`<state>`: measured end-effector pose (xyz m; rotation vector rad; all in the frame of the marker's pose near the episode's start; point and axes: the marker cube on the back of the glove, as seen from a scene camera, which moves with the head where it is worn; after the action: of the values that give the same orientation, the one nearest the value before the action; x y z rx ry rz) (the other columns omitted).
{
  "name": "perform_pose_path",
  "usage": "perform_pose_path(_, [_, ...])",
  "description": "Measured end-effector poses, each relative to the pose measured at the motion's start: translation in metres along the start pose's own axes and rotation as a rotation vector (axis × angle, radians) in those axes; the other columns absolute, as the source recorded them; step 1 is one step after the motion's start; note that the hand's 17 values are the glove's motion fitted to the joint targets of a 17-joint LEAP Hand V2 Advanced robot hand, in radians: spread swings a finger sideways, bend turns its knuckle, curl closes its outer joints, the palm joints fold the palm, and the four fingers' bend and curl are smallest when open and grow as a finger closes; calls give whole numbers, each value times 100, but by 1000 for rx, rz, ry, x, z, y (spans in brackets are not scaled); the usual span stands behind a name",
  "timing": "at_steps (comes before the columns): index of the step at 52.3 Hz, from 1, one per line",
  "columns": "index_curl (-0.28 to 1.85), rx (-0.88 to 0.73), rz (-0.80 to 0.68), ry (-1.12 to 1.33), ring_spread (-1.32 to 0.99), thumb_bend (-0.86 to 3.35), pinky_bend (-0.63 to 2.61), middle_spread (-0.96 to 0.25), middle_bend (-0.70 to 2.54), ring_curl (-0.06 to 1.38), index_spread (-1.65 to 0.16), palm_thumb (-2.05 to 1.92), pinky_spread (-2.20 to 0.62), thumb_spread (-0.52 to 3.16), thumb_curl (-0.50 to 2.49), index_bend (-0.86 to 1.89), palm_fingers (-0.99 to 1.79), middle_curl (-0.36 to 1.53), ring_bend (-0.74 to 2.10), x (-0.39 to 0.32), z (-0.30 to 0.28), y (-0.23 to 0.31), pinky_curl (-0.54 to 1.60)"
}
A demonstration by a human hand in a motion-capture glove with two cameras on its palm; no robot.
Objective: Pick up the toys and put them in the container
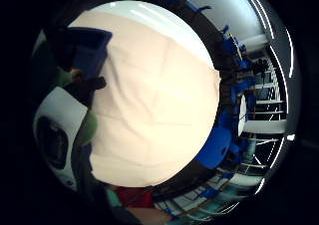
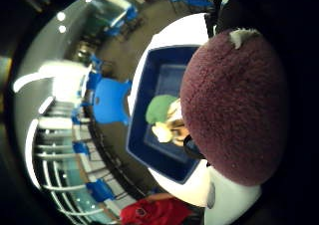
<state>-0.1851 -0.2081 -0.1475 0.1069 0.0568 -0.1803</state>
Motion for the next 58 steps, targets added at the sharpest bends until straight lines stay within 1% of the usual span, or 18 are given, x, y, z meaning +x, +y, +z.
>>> perform_pose_path(3, [35, -10, -44, -35, -52, 10, 115, -45, 51, 47, -41, 69, -42, 78, 74, 17, 82, 52, 95, -28, -3, 0, 39])
perform_pose_path(11, [37, -7, -165, -15, -53, 7, 115, -46, 48, 48, -42, 68, -43, 75, 78, 17, 78, 54, 94, -84, -3, 1, 40])
perform_pose_path(13, [37, -1, -164, -2, -53, 7, 115, -46, 46, 48, -42, 68, -42, 75, 78, 16, 75, 55, 92, -91, -1, 1, 40])
perform_pose_path(16, [37, -3, -126, 114, -53, 6, 118, -46, 43, 48, -42, 68, -41, 79, 79, 14, 67, 55, 89, -88, 7, 0, 40])
perform_pose_path(17, [37, -9, -109, 130, -51, 5, 113, -45, 40, 47, -42, 64, -36, 85, 78, 14, 53, 54, 88, -88, 9, 0, 39])
perform_pose_path(19, [40, -30, -92, 119, -48, 0, 109, -42, 38, 47, -42, 54, -28, 96, 74, 19, 38, 54, 84, -89, 12, 1, 40])
perform_pose_path(20, [39, -42, -95, 110, -41, -4, 114, -36, 24, 45, -42, 49, -22, 99, 71, 16, 7, 50, 74, -89, 14, 2, 42])
perform_pose_path(22, [41, -63, -96, 108, -30, -7, 127, -26, 13, 44, -39, 39, -16, 103, 67, 14, -26, 48, 58, -86, 17, 3, 47])
perform_pose_path(24, [37, -82, -103, 113, -23, -7, 131, -20, 9, 39, -38, 33, -10, 107, 63, 12, -33, 44, 44, -83, 21, 5, 44])
perform_pose_path(25, [35, -92, -112, 112, -19, -11, 135, -17, 8, 35, -36, 25, -8, 107, 60, 8, -41, 42, 34, -82, 22, 7, 44])
perform_pose_path(28, [32, -105, -119, 112, -12, -12, 136, -10, 6, 30, -34, 12, -2, 108, 54, 8, -41, 37, 24, -75, 25, 10, 42])
perform_pose_path(32, [29, -80, -213, 40, -5, -9, 136, -5, 5, 27, -32, 0, 4, 108, 49, 8, -39, 33, 17, -65, 24, 17, 41])
perform_pose_path(35, [27, -63, -177, -47, -2, -9, 134, -4, 7, 26, -31, -6, 7, 107, 45, 8, -37, 31, 17, -61, 22, 22, 40])
perform_pose_path(37, [27, -56, -162, -19, 0, -10, 131, -4, 9, 26, -31, -10, 9, 104, 43, 10, -33, 30, 17, -50, 24, 25, 39])
perform_pose_path(40, [26, -53, -191, 75, 1, -9, 127, -4, 10, 25, -31, -11, 11, 103, 40, 11, -31, 29, 17, -30, 30, 31, 38])
perform_pose_path(46, [25, -65, -34, 53, 3, -9, 121, -4, 11, 25, -31, -11, 13, 100, 35, 12, -27, 27, 17, 0, 43, 47, 35])
perform_pose_path(54, [23, -73, -12, 47, 4, -9, 117, -4, 11, 25, -32, -11, 14, 99, 29, 12, -25, 25, 17, 43, 67, 87, 33])
perform_pose_path(58, [23, -65, 28, 44, 4, -8, 115, -5, 12, 24, -31, -10, 14, 101, 27, 12, -25, 24, 17, 64, 80, 107, 33])
